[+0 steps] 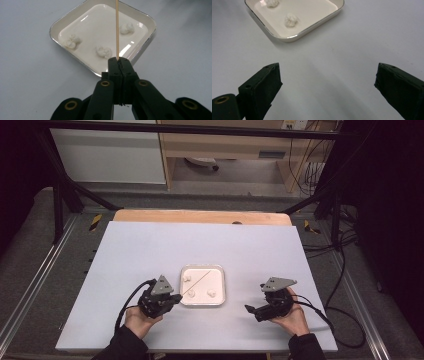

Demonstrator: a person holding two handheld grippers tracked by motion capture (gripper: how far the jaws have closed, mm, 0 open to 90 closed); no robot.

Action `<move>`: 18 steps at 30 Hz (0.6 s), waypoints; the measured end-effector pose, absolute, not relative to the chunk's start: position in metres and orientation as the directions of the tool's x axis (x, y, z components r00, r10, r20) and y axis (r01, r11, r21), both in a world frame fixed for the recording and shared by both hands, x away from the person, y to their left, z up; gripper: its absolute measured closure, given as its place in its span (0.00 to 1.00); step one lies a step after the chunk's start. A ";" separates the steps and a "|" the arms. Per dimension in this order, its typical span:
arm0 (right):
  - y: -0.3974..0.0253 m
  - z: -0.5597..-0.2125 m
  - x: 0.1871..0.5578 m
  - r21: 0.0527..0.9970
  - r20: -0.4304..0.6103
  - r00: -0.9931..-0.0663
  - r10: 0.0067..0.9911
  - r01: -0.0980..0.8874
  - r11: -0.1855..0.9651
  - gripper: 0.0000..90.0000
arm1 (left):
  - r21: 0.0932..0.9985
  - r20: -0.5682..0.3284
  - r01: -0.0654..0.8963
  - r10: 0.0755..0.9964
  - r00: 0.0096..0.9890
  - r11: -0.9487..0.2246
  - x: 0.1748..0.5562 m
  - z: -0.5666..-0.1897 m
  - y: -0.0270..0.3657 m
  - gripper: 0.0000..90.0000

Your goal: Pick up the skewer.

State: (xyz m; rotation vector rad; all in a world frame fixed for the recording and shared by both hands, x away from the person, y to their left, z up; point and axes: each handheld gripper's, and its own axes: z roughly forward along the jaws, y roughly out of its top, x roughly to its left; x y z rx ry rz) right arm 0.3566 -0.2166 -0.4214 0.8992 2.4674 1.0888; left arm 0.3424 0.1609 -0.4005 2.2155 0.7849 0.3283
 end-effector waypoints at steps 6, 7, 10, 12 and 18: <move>-0.202 -0.420 0.365 0.738 0.064 -0.747 0.662 0.482 0.472 0.07 | 0.761 -0.027 0.443 0.659 0.752 -0.474 0.336 -0.408 0.178 0.99; -0.198 -0.420 0.367 0.732 0.076 -0.752 0.655 0.488 0.475 0.06 | 0.766 -0.029 0.444 0.665 0.746 -0.465 0.335 -0.409 0.182 0.99; -0.186 -0.419 0.374 0.713 0.146 -0.756 0.638 0.528 0.461 0.05 | 0.783 -0.043 0.447 0.679 0.733 -0.433 0.332 -0.412 0.192 0.99; -0.179 -0.419 0.378 0.720 0.166 -0.754 0.635 0.533 0.444 0.05 | 0.791 -0.053 0.451 0.688 0.724 -0.414 0.331 -0.412 0.198 0.99; -0.164 -0.415 0.384 0.751 0.163 -0.755 0.635 0.513 0.416 0.04 | 0.796 -0.065 0.461 0.701 0.710 -0.393 0.328 -0.416 0.209 0.99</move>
